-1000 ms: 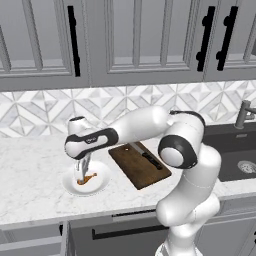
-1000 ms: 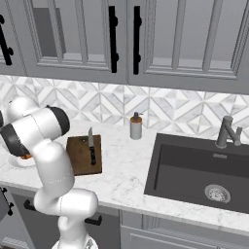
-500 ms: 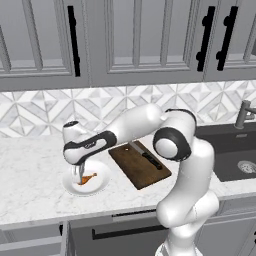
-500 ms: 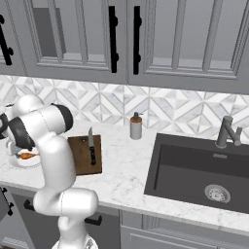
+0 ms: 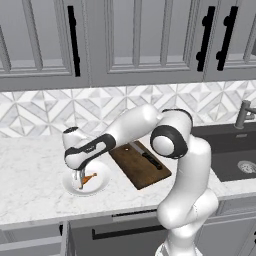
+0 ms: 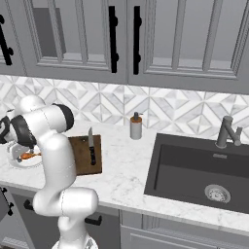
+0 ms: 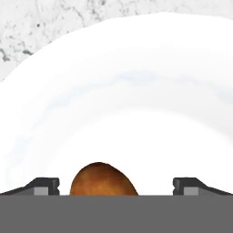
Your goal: Pick up the knife from the drawer and place it on the cutting board. Then place the meat from the plate to the cutting board.
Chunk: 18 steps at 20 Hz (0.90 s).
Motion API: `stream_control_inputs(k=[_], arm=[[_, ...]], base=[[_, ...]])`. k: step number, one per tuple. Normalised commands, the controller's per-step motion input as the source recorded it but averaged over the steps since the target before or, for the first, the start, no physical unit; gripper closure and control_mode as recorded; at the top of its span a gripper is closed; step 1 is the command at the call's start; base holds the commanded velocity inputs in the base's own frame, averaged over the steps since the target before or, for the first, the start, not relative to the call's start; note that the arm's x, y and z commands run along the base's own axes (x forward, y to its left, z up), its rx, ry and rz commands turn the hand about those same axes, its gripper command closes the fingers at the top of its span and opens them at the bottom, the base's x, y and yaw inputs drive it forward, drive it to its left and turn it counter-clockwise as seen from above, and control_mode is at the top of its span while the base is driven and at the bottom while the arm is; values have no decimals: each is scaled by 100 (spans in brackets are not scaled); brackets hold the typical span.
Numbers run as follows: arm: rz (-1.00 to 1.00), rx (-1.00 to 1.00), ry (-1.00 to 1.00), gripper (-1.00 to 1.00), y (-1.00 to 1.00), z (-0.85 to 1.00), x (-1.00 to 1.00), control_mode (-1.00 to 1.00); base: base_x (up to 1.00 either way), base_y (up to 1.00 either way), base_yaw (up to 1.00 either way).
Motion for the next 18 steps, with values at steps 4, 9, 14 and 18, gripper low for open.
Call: stream_control_inputs(k=[4, 9, 14, 18], arm=[[1, 0, 0, -100, 0, -8, 0, -100], [3, 0, 0, 100, 0, -3, 0, -100], [0, 0, -1, 100, 0, 4, -1, -100], [-9, -1, -12, 100, -6, 46, -10, -100]], base=[[0, 0, 0], [0, 0, 0], [0, 0, 0], [0, 0, 0]])
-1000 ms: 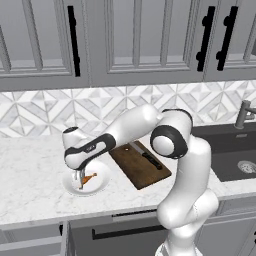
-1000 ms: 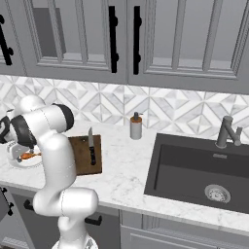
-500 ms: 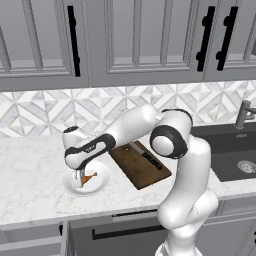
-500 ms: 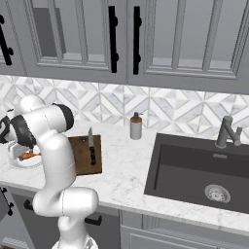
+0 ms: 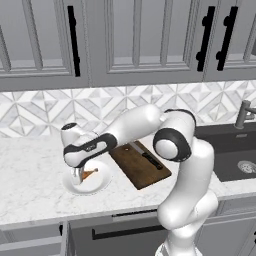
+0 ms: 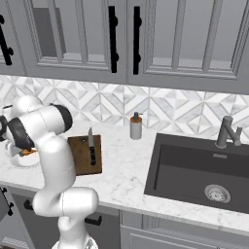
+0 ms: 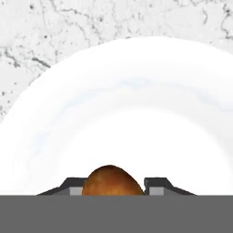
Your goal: Pick up the knife from the drawer and place it on the cutting board. Then place the meat from the plate to the cutting board.
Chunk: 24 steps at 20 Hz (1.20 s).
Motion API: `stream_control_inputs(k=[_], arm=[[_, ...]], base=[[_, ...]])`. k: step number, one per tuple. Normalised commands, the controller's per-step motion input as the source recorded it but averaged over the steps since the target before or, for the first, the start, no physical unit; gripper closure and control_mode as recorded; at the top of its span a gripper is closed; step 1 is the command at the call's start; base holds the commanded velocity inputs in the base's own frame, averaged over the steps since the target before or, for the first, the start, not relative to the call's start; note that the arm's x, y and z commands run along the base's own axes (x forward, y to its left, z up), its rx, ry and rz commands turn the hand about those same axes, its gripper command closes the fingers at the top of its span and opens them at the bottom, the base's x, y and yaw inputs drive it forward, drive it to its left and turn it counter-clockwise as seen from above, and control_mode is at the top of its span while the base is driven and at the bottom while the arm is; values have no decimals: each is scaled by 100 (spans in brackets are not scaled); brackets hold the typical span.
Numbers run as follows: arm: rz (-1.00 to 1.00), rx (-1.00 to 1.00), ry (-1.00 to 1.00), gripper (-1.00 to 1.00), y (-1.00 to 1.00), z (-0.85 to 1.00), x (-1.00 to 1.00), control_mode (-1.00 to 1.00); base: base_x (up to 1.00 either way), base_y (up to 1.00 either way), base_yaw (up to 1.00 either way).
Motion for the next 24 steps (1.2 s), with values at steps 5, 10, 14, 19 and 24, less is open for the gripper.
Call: stream_control_inputs(k=[5, 10, 14, 19, 24], arm=[[-36, 0, -13, 100, -27, 70, -3, -100], [-49, 0, -6, 100, -62, 11, -8, -100], [-59, 0, -5, 100, -75, 2, -4, -100], [-63, 0, 0, 100, -92, 2, 0, -100], [-52, 3, 0, 100, -96, 0, 3, -100]], base=[[0, 0, 0], [0, 0, 0], [0, 0, 0], [0, 0, 0], [0, 0, 0]])
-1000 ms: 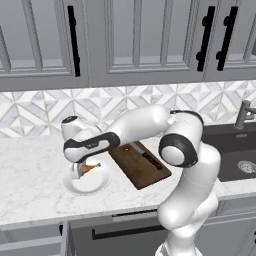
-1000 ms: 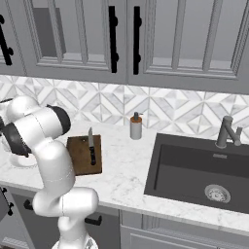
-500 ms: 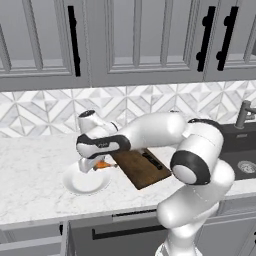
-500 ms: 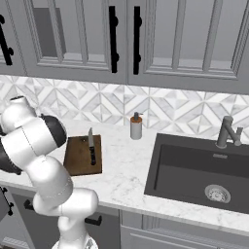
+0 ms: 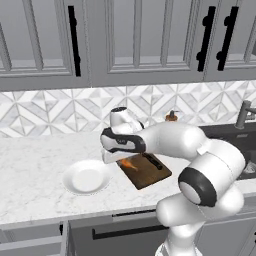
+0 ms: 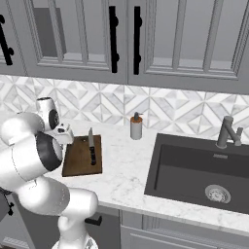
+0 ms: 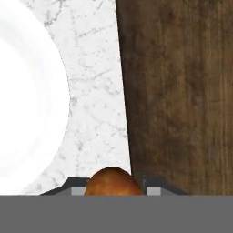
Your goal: Pick up the knife from the drawer and place it on the cutting board. Then place the meat from the plate to the cutting board.
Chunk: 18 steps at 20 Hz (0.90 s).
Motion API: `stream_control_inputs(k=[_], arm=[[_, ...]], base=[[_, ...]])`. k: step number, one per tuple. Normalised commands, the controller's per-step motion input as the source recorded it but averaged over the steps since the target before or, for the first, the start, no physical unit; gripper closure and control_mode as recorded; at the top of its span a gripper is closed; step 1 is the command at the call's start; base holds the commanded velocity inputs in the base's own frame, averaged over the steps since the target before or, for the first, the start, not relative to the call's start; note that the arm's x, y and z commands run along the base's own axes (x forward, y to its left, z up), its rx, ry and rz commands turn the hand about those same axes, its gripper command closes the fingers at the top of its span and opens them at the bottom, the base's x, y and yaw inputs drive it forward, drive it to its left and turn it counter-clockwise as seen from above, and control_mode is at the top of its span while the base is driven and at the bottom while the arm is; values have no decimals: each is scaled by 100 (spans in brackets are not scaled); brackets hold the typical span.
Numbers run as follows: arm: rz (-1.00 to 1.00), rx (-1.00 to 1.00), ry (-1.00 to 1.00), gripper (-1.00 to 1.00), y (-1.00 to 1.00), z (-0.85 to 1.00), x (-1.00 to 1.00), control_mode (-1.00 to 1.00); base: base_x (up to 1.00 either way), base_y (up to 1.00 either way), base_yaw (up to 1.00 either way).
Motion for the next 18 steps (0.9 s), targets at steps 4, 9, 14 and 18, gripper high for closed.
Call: stream_control_inputs(k=[4, 9, 14, 18], arm=[[-31, 0, 0, 100, -80, 0, 27, -100], [-16, 0, 0, 100, -37, -2, 20, -100], [-1, -1, 0, 100, 1, -1, 7, -100], [0, 0, 0, 100, -2, 0, 10, -100]], base=[[0, 0, 0], [0, 0, 0], [0, 0, 0], [0, 0, 0]])
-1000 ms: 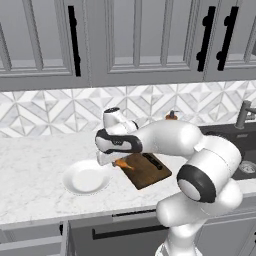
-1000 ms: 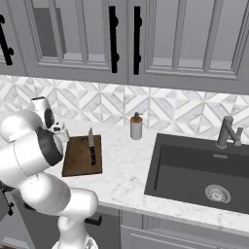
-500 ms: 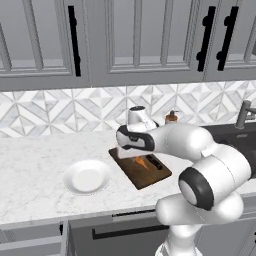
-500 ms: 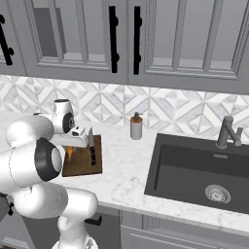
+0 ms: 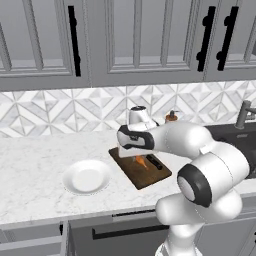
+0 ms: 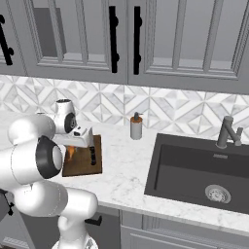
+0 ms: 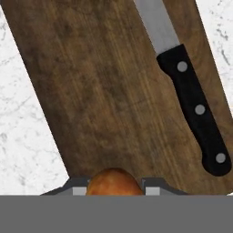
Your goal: Pick up the knife from the drawer and place it on the cutting board. Then place the meat from the plate to the cutting board.
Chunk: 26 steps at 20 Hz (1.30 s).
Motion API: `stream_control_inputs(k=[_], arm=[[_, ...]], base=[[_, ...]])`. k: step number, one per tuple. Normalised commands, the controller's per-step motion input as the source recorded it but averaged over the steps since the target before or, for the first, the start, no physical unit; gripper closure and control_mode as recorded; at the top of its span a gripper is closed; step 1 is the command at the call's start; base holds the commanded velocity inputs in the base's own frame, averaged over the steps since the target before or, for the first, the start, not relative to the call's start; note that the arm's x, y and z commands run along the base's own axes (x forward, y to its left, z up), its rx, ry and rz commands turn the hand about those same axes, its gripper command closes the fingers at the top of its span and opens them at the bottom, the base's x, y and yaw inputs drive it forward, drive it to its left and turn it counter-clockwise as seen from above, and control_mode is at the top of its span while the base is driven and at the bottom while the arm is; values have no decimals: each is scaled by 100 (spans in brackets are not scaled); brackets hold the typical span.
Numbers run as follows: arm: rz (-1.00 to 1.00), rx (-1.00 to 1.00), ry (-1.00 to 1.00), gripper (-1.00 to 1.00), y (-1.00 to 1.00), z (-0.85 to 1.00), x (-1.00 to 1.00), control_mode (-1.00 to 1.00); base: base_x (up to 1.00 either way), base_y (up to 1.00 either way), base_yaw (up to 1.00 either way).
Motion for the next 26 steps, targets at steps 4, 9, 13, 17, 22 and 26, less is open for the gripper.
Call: stream_control_inputs(k=[4, 9, 13, 17, 22, 26], arm=[[0, 0, 0, 100, -6, -15, 23, -100], [0, 0, 0, 100, -1, -16, 9, -100], [0, 0, 0, 100, 0, -16, 1, -100], [0, 0, 0, -100, 0, -9, 3, -100], [0, 0, 0, -100, 0, 0, 6, -100], [0, 0, 0, -100, 0, 0, 4, -100]], base=[[0, 0, 0], [0, 0, 0], [0, 0, 0], [0, 0, 0], [0, 0, 0], [0, 0, 0]])
